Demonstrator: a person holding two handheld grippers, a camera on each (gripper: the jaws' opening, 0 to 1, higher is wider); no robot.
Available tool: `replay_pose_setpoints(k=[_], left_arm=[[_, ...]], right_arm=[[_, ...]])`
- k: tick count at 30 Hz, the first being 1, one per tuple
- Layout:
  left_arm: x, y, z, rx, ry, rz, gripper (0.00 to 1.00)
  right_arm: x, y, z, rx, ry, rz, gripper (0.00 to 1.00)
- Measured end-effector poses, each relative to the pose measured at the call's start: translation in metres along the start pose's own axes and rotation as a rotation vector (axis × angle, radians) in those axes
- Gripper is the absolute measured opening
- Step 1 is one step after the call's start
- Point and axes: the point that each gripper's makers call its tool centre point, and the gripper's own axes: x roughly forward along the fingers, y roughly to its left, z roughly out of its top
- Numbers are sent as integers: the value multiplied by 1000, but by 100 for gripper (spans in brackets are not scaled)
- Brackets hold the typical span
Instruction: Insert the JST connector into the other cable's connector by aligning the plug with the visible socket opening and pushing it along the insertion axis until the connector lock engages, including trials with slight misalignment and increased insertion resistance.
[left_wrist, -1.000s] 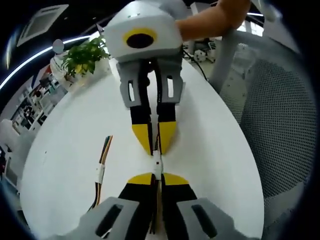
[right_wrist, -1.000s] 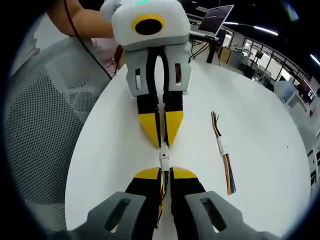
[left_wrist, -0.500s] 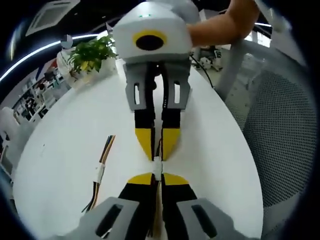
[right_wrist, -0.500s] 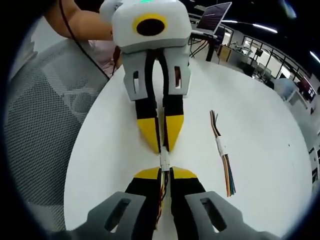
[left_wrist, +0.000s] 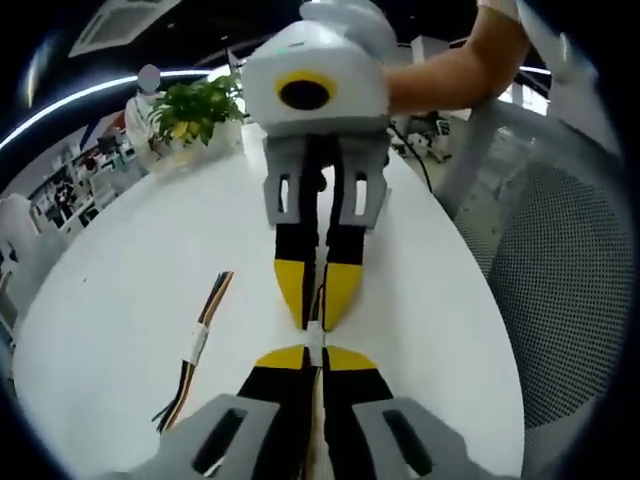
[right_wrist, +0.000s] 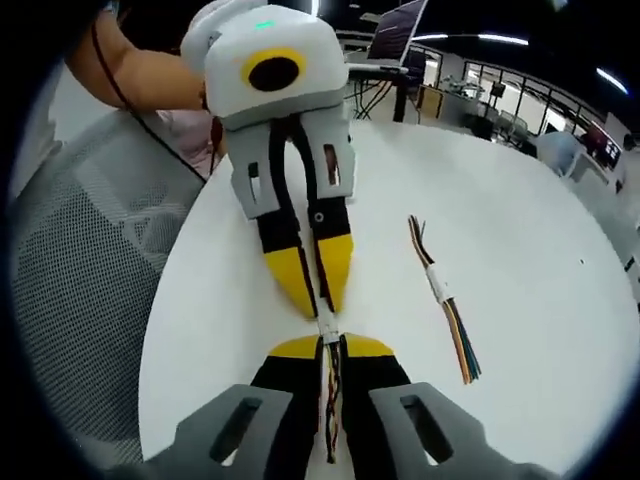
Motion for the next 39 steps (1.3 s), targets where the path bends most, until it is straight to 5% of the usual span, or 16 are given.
replay_pose_setpoints(k=[10,14,17,21,32,39], left_arm=[[-1,9,-3,-41,11,31,0],[-6,39,-5,-152,-37,162,3],[-15,53,-8,-185,-42,232,4],[-19,58,-16,-188,-8,266,5],[-22,62,-27,-243,3,291,5],[-21,64,-28,-260,-16,296,7]], right_arm=[[1,-4,3,73,-73,-12,3],[-3,-26,14,59,-120,-95,4],[-5,-37,26,-83,-149,-124,4],[2,-44,26,-39,-134,-116,4],[11,-51,24,-86,-120,-130,4],[13,-50,17,-34,-118,-99,5]])
